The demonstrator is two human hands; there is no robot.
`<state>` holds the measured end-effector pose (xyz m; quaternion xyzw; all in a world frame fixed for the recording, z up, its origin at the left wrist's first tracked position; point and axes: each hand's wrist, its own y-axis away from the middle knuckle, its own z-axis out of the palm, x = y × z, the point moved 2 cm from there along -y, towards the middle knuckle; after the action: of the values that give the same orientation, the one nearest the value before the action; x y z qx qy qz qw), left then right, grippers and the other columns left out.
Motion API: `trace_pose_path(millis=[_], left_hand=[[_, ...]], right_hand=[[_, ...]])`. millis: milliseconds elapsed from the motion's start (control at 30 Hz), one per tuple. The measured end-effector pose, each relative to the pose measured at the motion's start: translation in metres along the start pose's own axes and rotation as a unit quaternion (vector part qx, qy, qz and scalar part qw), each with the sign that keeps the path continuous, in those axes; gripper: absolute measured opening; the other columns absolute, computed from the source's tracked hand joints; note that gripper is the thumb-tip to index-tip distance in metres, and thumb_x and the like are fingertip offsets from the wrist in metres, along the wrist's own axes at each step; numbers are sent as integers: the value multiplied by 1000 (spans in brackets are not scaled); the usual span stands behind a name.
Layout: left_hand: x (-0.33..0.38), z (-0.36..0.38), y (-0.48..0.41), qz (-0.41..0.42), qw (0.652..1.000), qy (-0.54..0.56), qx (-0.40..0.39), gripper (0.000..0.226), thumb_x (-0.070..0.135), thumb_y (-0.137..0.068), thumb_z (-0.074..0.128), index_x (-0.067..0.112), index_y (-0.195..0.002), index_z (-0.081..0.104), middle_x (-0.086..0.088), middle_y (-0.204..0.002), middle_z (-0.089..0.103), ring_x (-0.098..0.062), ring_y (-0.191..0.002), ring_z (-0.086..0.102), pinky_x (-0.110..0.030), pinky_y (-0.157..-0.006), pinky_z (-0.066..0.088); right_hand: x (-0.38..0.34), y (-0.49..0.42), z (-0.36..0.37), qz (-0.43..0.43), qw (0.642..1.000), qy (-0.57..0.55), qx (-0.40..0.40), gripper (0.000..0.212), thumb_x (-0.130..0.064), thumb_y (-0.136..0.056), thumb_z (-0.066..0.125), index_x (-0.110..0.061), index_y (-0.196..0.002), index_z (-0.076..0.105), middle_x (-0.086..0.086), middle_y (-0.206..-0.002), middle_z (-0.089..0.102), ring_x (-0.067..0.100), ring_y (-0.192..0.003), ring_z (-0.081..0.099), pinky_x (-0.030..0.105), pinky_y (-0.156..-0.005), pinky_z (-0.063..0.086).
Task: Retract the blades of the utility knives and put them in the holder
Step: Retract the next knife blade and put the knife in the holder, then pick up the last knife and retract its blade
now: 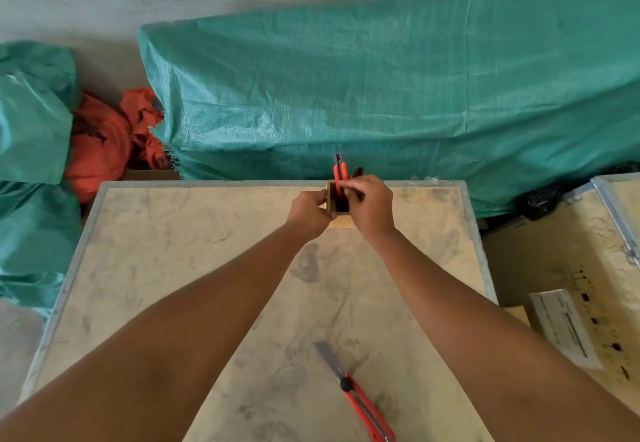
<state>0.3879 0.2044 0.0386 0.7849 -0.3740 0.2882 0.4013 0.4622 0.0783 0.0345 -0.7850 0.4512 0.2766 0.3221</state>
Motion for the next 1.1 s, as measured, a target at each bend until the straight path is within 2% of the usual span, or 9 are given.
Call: trace_pose_path(millis=[233, 300, 400, 500, 667, 767, 833, 967, 1100], left_hand=[[-1, 0, 9, 0, 999, 37, -2, 41, 3, -80, 67, 24, -115, 74, -1, -100, 79, -19, -93, 73, -40, -89, 58], [2, -1, 17, 6, 999, 44, 6, 41, 4, -81, 67, 22, -117, 73, -2, -108, 77, -22, -99, 72, -40, -91, 57], [6, -1, 33, -5, 998, 66, 19, 47, 3, -85, 69, 13, -131, 63, -5, -127, 68, -26, -109, 68, -37, -93, 54], [-2, 1, 56, -30, 996, 79, 30, 57, 10, -84, 75, 14, -138, 55, -4, -140, 60, -22, -111, 68, -38, -98, 54], [-36, 14, 125, -61, 991, 117, 33, 55, 19, -84, 76, 19, -136, 59, -1, -139, 61, -19, -112, 67, -32, -89, 56], [-70, 35, 175, -89, 986, 134, 38, 53, 19, -83, 77, 18, -133, 61, 0, -135, 63, -15, -101, 71, -35, -94, 55], [-98, 57, 207, -123, 983, 129, 48, 51, 19, -82, 77, 18, -131, 62, 1, -130, 66, -17, -101, 71, -32, -91, 54], [-142, 113, 266, -190, 971, 121, 79, 52, 22, -79, 79, 15, -128, 62, -1, -124, 69, -22, -102, 69, -37, -92, 55], [-152, 165, 303, -209, 965, 130, 94, 62, 28, -76, 82, 15, -132, 59, 0, -123, 66, -23, -97, 70, -34, -82, 57]], right_hand=[[2, 9, -3, -3, 1000, -14, 15, 32, 10, -83, 68, -10, -105, 80, 9, -97, 78, 20, -92, 70, 8, -88, 46], [-1, 16, -9, -11, 1000, -22, 19, 31, 10, -83, 68, -9, -104, 80, 10, -98, 78, 21, -93, 70, 21, -87, 54], [-5, 36, -24, -2, 999, -24, 23, 26, 7, -84, 70, -9, -103, 80, 10, -97, 77, 19, -91, 71, 13, -86, 50], [-6, 69, -39, 10, 999, -29, 9, 21, 4, -87, 71, -8, -102, 79, 9, -99, 77, 20, -91, 71, 23, -86, 56], [15, 141, -57, 139, 976, -66, -152, 26, 3, -90, 66, -13, -104, 80, 2, -109, 77, 10, -89, 70, 5, -83, 52], [27, 183, -65, 176, 949, -65, -255, 26, 4, -90, 66, -13, -104, 79, -1, -101, 74, 11, -82, 68, 25, -84, 59], [31, 206, -66, 165, 934, -40, -314, 27, 3, -89, 67, -14, -106, 79, -1, -101, 75, 11, -85, 67, 27, -83, 57], [32, 238, -63, 125, 908, 0, -400, 27, -3, -91, 66, -17, -111, 78, 1, -111, 75, 2, -80, 65, 7, -66, 44], [26, 257, -56, 77, 880, 34, -467, 31, -7, -93, 67, -20, -121, 73, -2, -119, 71, 7, -96, 63, 2, -72, 39]])
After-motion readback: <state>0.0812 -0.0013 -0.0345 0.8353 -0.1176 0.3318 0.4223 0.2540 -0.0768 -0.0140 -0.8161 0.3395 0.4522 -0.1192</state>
